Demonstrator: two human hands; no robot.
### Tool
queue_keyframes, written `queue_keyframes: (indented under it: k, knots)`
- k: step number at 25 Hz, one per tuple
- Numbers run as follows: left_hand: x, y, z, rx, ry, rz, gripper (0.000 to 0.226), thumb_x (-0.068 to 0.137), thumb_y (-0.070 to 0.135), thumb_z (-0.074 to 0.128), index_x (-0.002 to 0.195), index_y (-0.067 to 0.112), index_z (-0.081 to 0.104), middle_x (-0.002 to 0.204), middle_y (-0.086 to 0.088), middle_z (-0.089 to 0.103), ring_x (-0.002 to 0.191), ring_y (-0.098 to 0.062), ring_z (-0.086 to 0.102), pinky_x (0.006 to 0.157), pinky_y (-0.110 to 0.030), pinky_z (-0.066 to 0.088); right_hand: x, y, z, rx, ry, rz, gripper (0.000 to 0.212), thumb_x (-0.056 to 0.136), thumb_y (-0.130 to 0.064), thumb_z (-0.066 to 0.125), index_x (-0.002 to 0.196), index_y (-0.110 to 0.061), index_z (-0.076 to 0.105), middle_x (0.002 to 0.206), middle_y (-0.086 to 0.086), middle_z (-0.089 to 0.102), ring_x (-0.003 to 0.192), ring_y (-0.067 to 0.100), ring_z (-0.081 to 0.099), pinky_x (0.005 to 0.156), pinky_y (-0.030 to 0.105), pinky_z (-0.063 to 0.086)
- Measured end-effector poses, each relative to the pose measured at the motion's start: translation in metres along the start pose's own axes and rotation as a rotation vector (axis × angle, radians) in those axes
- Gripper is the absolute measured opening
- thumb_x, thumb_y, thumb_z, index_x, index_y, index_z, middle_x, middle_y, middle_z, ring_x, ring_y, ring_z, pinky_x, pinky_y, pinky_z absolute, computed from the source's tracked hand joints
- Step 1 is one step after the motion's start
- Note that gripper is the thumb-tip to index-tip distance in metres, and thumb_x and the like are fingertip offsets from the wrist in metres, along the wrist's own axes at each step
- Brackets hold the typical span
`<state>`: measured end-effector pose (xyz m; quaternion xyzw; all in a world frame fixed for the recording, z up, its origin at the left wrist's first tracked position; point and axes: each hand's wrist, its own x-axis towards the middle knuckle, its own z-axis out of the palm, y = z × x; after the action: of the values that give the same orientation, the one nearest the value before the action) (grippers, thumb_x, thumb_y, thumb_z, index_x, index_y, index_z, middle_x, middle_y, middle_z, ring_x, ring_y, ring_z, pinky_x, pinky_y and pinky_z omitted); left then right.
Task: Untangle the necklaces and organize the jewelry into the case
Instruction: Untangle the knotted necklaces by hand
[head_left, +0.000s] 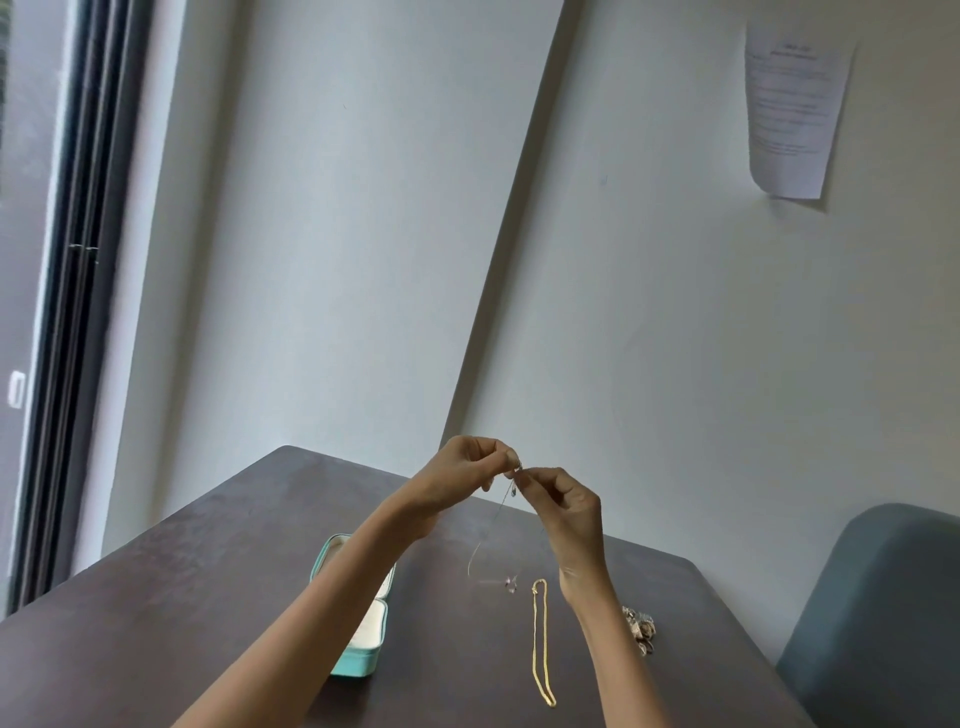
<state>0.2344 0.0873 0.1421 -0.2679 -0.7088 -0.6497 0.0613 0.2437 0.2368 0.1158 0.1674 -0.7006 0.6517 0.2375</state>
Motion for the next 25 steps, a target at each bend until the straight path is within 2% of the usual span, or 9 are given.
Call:
queue_keyframes:
  k: [3, 9, 11, 13, 15, 18, 22, 25]
  knots:
    - [0.0, -0.003, -0.003, 0.034, 0.0, -0.009, 0.027, 0.091, 0.013, 0.049, 0.068, 0.017, 0.062, 0.071, 0.007, 0.06, 0.067, -0.01, 0.042, 0.069, -0.02, 0.038, 0.003, 0.003, 0.0, -0.017, -0.022, 0.009, 0.011, 0.084, -0.012, 0.067, 0.074, -0.009, 0.069, 0.067, -0.006, 0.061, 0.063, 0.008, 0.042, 0.059, 0.014, 0.036]
    - [-0.001, -0.007, -0.007, 0.052, -0.004, 0.002, 0.026, 0.092, 0.012, 0.049, 0.07, 0.014, 0.063, 0.066, 0.012, 0.061, 0.063, -0.005, 0.044, 0.064, -0.015, 0.039, 0.003, 0.005, 0.001, -0.035, -0.071, 0.003, 0.011, 0.078, -0.022, 0.072, 0.081, -0.011, 0.073, 0.077, 0.001, 0.067, 0.067, 0.012, 0.044, 0.059, 0.014, 0.037]
    - [0.001, -0.009, -0.008, 0.076, -0.012, -0.004, 0.025, 0.093, 0.013, 0.049, 0.072, 0.013, 0.064, 0.065, 0.013, 0.061, 0.063, -0.004, 0.045, 0.063, -0.014, 0.039, 0.002, 0.004, 0.002, -0.044, -0.071, -0.009, 0.013, 0.076, -0.022, 0.074, 0.078, -0.01, 0.073, 0.072, -0.004, 0.065, 0.064, 0.012, 0.041, 0.057, 0.014, 0.035]
    - [0.002, -0.01, -0.009, 0.085, -0.024, -0.015, 0.026, 0.094, 0.013, 0.046, 0.074, 0.012, 0.063, 0.068, 0.01, 0.062, 0.065, -0.005, 0.047, 0.064, -0.015, 0.04, 0.003, 0.001, 0.004, -0.052, -0.067, -0.013, 0.009, 0.08, -0.014, 0.071, 0.072, -0.011, 0.071, 0.065, -0.011, 0.062, 0.061, 0.009, 0.039, 0.056, 0.013, 0.034]
    - [0.002, -0.012, -0.012, 0.023, -0.026, -0.031, 0.026, 0.095, 0.012, 0.041, 0.075, 0.012, 0.059, 0.071, 0.007, 0.063, 0.066, -0.008, 0.048, 0.064, -0.015, 0.041, 0.004, 0.0, 0.003, -0.05, -0.064, -0.002, 0.014, 0.083, -0.01, 0.068, 0.069, -0.011, 0.068, 0.061, -0.012, 0.058, 0.059, 0.006, 0.038, 0.055, 0.012, 0.033]
    - [0.0, -0.013, -0.017, -0.083, -0.005, -0.039, 0.021, 0.09, 0.021, 0.04, 0.076, 0.013, 0.053, 0.075, 0.006, 0.065, 0.064, -0.007, 0.05, 0.063, -0.013, 0.039, 0.005, -0.003, -0.002, -0.066, -0.142, 0.054, 0.014, 0.078, -0.022, 0.068, 0.069, -0.012, 0.064, 0.053, -0.013, 0.046, 0.051, 0.003, 0.032, 0.05, 0.013, 0.028]
    - [0.0, -0.024, -0.014, -0.162, 0.017, -0.052, 0.021, 0.092, 0.021, 0.038, 0.075, 0.017, 0.051, 0.079, 0.005, 0.068, 0.063, -0.008, 0.051, 0.068, -0.024, 0.034, 0.003, -0.003, -0.005, -0.015, -0.166, 0.091, 0.019, 0.061, -0.04, 0.063, 0.06, -0.021, 0.058, 0.051, -0.012, 0.033, 0.048, 0.006, 0.024, 0.048, 0.015, 0.023]
    - [-0.002, -0.032, -0.005, -0.375, 0.076, -0.119, 0.025, 0.096, 0.016, 0.038, 0.073, 0.02, 0.048, 0.082, 0.003, 0.068, 0.06, -0.009, 0.05, 0.066, -0.026, 0.031, 0.001, 0.004, -0.003, 0.053, -0.128, 0.084, 0.017, 0.062, -0.039, 0.063, 0.062, -0.022, 0.06, 0.053, -0.012, 0.034, 0.049, 0.005, 0.024, 0.048, 0.015, 0.024]
